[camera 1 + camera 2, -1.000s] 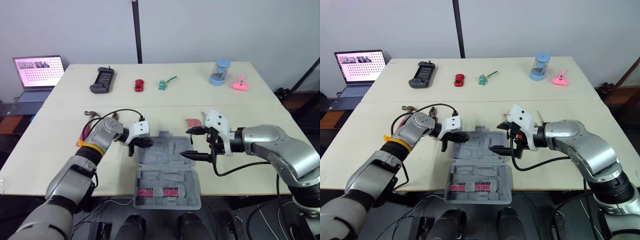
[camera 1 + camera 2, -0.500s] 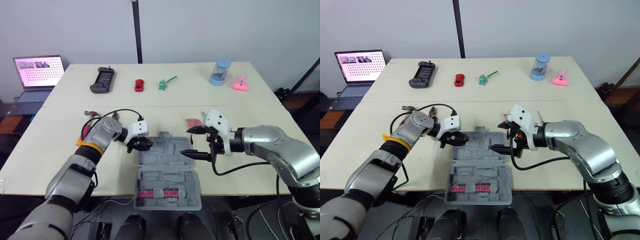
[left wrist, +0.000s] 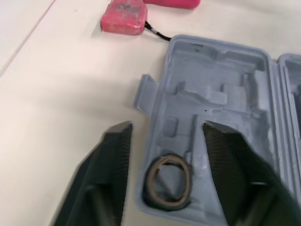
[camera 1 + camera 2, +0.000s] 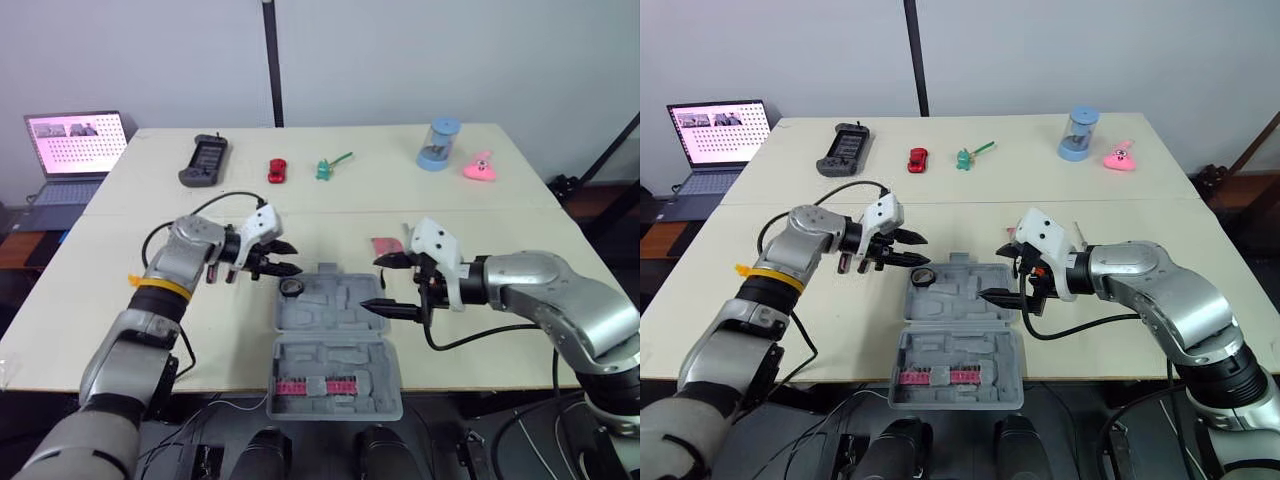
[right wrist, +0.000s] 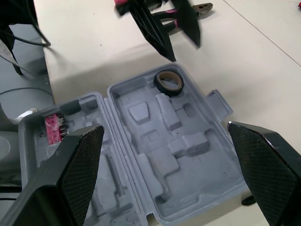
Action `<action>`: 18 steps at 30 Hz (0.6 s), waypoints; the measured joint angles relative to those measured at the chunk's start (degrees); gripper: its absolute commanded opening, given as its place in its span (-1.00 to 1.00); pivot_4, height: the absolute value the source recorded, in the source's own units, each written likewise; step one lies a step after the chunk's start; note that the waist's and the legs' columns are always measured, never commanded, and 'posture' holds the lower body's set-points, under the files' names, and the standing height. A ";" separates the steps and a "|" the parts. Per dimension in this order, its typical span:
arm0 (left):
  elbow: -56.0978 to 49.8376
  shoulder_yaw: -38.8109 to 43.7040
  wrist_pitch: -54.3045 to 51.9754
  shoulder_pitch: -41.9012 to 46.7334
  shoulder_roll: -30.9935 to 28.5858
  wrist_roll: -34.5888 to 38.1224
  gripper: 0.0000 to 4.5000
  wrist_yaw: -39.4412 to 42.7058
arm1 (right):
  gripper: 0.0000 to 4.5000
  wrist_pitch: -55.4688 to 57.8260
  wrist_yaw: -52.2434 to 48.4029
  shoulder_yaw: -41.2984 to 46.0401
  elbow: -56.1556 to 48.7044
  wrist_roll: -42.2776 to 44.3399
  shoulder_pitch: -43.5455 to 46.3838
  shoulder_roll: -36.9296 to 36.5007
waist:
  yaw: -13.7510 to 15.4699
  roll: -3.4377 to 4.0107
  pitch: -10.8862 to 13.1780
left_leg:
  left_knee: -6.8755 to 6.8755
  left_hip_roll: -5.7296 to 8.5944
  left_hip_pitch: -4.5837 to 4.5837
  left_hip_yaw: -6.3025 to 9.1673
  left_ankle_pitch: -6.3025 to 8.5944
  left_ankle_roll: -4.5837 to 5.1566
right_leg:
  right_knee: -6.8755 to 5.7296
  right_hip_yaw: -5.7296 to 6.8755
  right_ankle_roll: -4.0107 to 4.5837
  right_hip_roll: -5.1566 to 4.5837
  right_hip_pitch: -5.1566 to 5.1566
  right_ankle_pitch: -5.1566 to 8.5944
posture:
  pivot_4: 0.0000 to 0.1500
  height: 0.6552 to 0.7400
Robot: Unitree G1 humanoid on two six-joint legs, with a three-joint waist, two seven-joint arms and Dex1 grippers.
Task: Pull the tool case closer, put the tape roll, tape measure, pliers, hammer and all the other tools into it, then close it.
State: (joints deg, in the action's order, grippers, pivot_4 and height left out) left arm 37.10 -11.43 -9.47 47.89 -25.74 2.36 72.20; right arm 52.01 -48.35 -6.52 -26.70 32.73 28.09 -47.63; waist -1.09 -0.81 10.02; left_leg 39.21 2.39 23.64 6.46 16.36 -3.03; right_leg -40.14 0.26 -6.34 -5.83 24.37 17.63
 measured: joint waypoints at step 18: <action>13.40 0.80 15.28 -2.94 4.53 -1.90 -0.21 -8.72 | 1.00 0.01 -1.05 -0.08 1.20 -0.74 1.40 0.39 | 0.14 0.00 0.00 | 0.02 0.03 0.00 -0.04 0.00 -0.01 | -0.01 0.00 0.00 -0.01 0.00 0.00 | 1.00 -0.55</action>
State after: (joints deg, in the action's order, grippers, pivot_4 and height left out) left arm 50.50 -10.63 5.81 44.95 -21.21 0.46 63.48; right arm 52.02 -49.39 -6.60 -25.49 32.00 29.49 -47.24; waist -0.95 -0.81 10.01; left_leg 39.24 2.42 23.64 6.43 16.36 -3.04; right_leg -40.15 0.27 -6.34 -5.84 24.37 17.62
